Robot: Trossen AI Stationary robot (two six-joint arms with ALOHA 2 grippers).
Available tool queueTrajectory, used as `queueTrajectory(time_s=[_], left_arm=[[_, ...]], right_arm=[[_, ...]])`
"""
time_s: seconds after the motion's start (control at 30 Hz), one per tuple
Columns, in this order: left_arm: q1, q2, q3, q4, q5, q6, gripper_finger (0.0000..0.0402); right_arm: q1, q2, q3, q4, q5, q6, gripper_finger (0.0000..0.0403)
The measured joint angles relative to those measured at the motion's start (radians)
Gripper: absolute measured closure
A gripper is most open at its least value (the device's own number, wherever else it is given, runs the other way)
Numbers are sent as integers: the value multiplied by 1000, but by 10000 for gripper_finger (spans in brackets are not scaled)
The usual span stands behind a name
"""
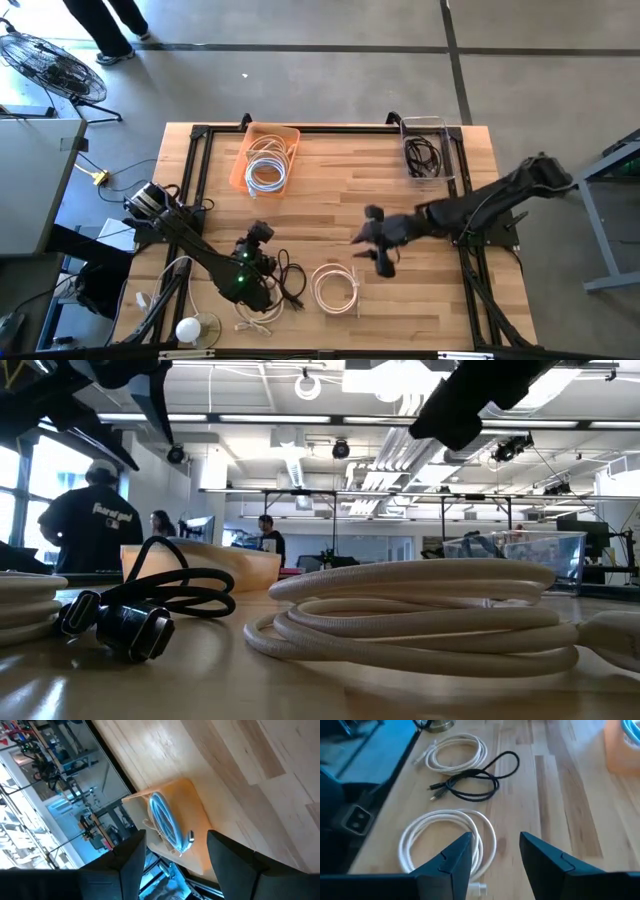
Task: Pick & Place USB Port
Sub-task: Put the light brown hdmi cable into the orange bin
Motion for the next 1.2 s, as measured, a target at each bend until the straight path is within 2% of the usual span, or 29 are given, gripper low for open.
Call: queueTrajectory(time_s=[0.1, 0.23, 0.43, 0.53, 0.63, 0.83, 1.2], left_arm=[[0, 0, 0, 3, -12, 1, 197], [1, 0, 0, 4, -32, 3, 197], [1, 0, 0, 6, -46, 3, 197], [1, 0, 0, 11, -45, 3, 197], [1, 0, 0, 16, -45, 3, 197], [1, 0, 0, 27, -39, 2, 197], [0, 0, 0, 41, -38, 3, 197]], right_arm=[[41, 91, 1, 64, 53, -29, 247], [53, 213, 42, 64, 81, -71, 247], [53, 344, 143, 13, 51, -170, 247], [54, 389, 194, -53, 33, -163, 247], [54, 434, 235, -101, -33, -113, 247], [79, 489, 289, -146, -67, -110, 247], [97, 489, 292, -154, -70, -38, 247]])
